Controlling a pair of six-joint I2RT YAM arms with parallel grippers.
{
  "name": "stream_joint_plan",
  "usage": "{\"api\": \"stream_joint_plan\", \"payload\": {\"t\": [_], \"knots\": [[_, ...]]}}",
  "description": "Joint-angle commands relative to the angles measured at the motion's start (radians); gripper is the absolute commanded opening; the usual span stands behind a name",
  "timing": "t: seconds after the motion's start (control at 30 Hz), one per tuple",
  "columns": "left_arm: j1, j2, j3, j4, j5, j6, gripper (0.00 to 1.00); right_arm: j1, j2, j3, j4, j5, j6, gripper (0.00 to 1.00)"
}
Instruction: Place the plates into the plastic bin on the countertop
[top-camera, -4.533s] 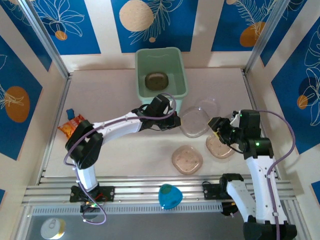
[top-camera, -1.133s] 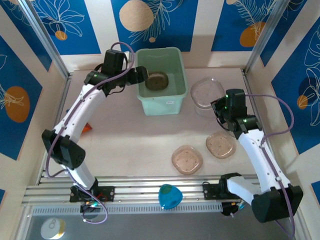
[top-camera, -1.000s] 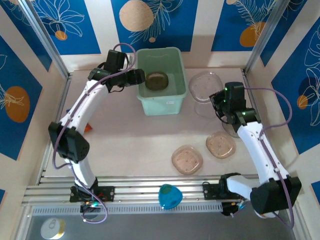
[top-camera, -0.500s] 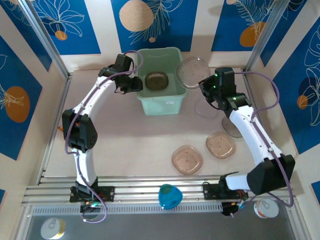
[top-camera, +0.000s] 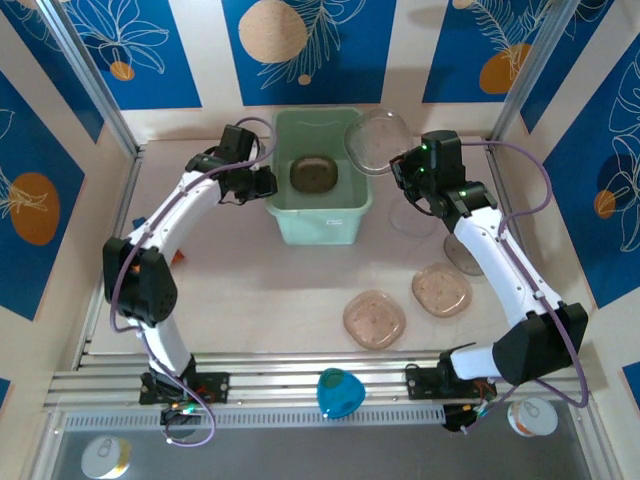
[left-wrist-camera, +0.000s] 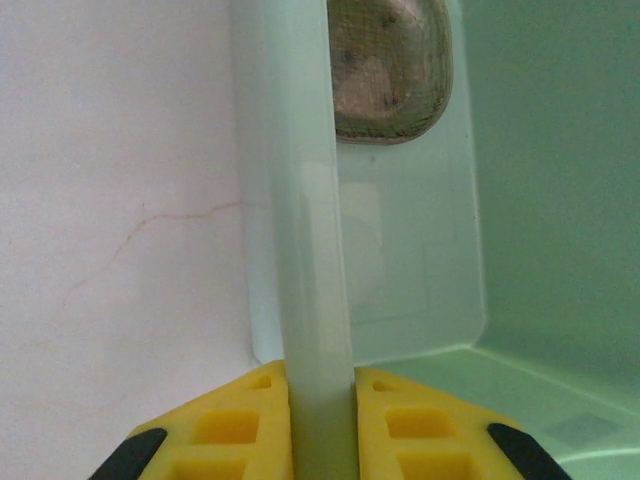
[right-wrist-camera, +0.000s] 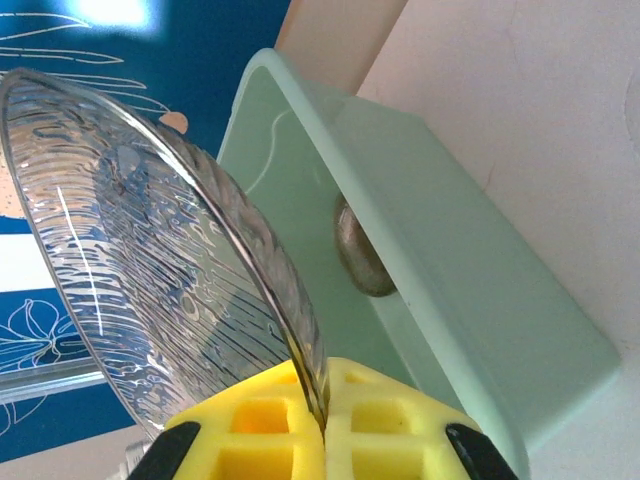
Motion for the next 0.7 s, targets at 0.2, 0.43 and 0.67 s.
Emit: {"api": "stream_joint_plan", "payload": {"t": [0.2, 0.43, 0.67], "knots": [[-0.067, -0.199, -0.214, 0.037, -0.022, -0.1, 0.14, 0.032, 0.038, 0.094, -0.032, 0.011, 0.054, 0.0], [-0.095, -0.304, -0.329, 0.066, -0.039, -0.155, 0.14, 0.078, 0.089, 0.157, -0.004, 0.042, 0.061, 0.0], [-0.141, -0.356, -0.391, 0.091, -0.049, -0.199, 0.16, 0.123, 0.18, 0.259, 0.002, 0.042, 0.079, 0.0]]}}
